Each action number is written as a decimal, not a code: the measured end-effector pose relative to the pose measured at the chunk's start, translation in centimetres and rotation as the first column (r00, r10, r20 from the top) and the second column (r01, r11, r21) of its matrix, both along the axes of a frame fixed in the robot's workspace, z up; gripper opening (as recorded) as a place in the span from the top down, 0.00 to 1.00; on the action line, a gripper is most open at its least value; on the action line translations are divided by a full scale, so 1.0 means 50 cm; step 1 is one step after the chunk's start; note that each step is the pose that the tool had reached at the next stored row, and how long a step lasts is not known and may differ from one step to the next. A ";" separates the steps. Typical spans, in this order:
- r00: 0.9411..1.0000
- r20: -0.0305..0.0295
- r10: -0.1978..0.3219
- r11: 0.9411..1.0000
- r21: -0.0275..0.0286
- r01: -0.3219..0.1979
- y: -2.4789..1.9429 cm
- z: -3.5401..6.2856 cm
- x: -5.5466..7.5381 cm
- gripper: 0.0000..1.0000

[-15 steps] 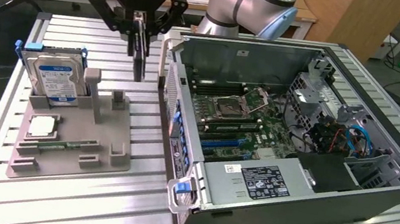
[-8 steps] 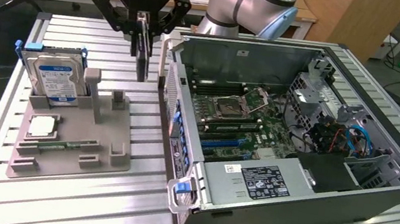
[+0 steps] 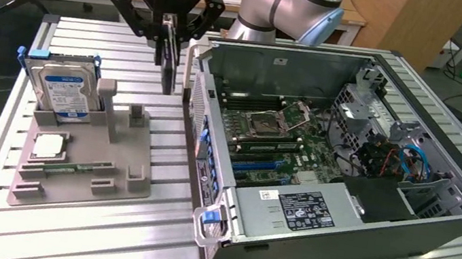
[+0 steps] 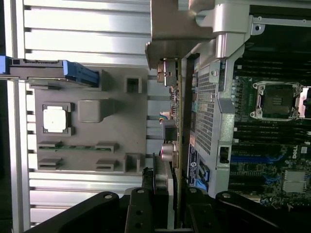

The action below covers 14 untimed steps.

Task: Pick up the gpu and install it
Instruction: 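Pick up the gpu and move the gpu toward the slot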

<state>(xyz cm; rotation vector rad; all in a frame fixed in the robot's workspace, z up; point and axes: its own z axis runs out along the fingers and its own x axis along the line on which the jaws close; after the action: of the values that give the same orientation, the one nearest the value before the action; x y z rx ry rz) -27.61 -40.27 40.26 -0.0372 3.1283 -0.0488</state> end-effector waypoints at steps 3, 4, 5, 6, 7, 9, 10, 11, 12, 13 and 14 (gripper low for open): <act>1.000 0.000 0.000 1.000 0.000 0.000 0.0000 0.000 0.003 0.72; 1.000 0.000 0.000 1.000 0.000 0.000 0.0000 0.000 0.005 0.72; 1.000 0.000 0.000 1.000 0.000 0.000 0.0000 0.000 0.006 0.72; 1.000 0.000 0.000 1.000 0.000 0.000 0.0000 0.000 0.007 0.72; 1.000 0.000 0.000 1.000 0.000 0.000 0.0000 0.000 0.008 0.72; 1.000 0.000 0.000 1.000 0.000 0.000 0.0000 0.000 0.011 0.72; 1.000 0.000 0.000 1.000 0.000 0.000 0.0000 0.000 0.012 0.72; 1.000 0.000 0.000 1.000 0.000 0.000 0.0000 0.000 0.014 0.72; 1.000 0.000 0.000 1.000 0.000 0.000 0.0000 0.000 0.015 0.72; 1.000 0.000 0.000 1.000 0.000 0.000 0.0000 0.000 0.016 0.72; 1.000 0.000 0.000 1.000 0.000 0.000 0.0000 0.000 0.017 0.72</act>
<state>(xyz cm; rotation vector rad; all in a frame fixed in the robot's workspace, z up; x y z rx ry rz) -26.74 -40.28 40.27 -0.0372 3.1283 -0.0489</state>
